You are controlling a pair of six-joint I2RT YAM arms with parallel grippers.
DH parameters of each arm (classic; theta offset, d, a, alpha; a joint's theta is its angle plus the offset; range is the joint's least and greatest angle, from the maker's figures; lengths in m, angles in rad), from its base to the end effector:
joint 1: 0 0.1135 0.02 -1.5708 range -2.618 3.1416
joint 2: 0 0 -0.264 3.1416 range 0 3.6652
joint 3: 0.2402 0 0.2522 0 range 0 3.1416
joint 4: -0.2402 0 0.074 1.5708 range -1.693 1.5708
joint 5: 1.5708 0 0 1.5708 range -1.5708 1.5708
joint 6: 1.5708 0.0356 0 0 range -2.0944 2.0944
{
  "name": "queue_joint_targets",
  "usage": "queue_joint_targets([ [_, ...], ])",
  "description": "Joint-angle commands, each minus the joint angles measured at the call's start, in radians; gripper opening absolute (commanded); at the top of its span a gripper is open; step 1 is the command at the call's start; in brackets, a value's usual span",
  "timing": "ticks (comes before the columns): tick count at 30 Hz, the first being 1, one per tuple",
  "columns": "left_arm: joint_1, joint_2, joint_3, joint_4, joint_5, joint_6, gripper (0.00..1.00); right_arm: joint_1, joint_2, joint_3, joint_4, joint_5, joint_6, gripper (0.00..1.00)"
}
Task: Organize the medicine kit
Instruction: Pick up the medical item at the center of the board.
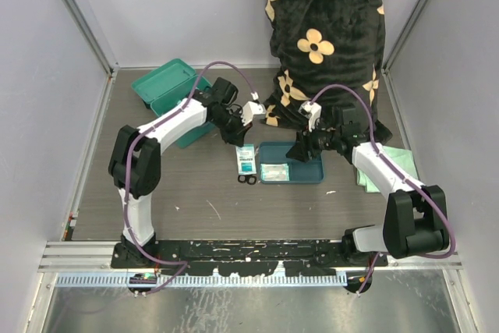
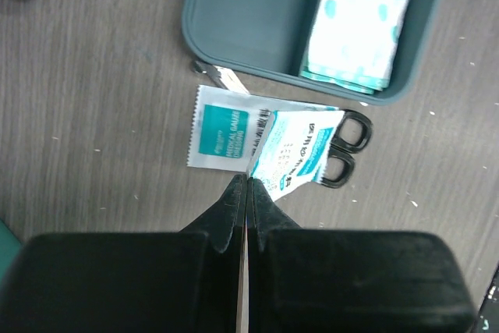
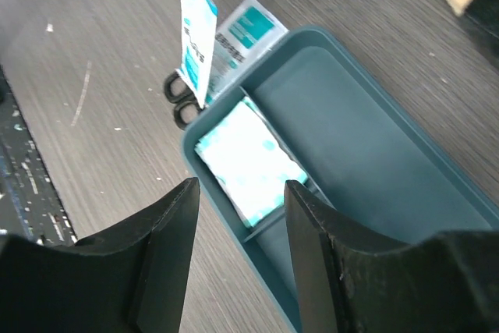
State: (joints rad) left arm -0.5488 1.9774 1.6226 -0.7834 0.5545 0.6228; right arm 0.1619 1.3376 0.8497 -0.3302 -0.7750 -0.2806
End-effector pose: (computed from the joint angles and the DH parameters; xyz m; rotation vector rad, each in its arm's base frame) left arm 0.3474 -0.2344 0.2325 1.5750 2.0793 -0.7192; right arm 0.2639 0.0683 0.2359 -0.8362 2.0865 0.8521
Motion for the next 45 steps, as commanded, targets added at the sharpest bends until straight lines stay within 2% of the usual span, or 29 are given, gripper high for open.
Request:
queue_joint_targets([
  [1, -0.002, -0.113, -0.058, 0.043, 0.097, 0.002, 0.0, 0.013, 0.008, -0.036, 0.231, -0.17, 0.115, 0.53],
  [7, -0.002, -0.176, -0.116, 0.073, 0.122, -0.034, 0.0, 0.074, 0.113, -0.06, 0.475, -0.216, 0.294, 0.54],
  [12, 0.006, -0.23, -0.15, 0.09, 0.142, -0.081, 0.0, 0.15, 0.182, -0.049, 0.528, -0.206, 0.312, 0.55],
  [18, 0.032, -0.309, -0.213, 0.184, 0.205, -0.222, 0.0, 0.175, 0.178, -0.082, 0.569, -0.218, 0.312, 0.6],
  [24, 0.032, -0.348, -0.237, 0.253, 0.196, -0.32, 0.0, 0.187, 0.144, -0.096, 0.547, -0.256, 0.304, 0.61],
  [30, 0.032, -0.361, -0.239, 0.329, 0.19, -0.434, 0.0, 0.187, 0.076, -0.083, 0.407, -0.262, 0.201, 0.6],
  [33, 0.032, -0.374, -0.254, 0.38, 0.218, -0.496, 0.0, 0.187, 0.062, -0.09, 0.401, -0.246, 0.198, 0.54],
  [42, 0.032, -0.411, -0.315, 0.463, 0.26, -0.546, 0.0, 0.176, 0.06, -0.038, 0.323, -0.218, 0.131, 0.14],
  [45, 0.033, -0.426, -0.339, 0.47, 0.3, -0.52, 0.03, 0.168, 0.048, -0.021, 0.27, -0.22, 0.072, 0.06],
])
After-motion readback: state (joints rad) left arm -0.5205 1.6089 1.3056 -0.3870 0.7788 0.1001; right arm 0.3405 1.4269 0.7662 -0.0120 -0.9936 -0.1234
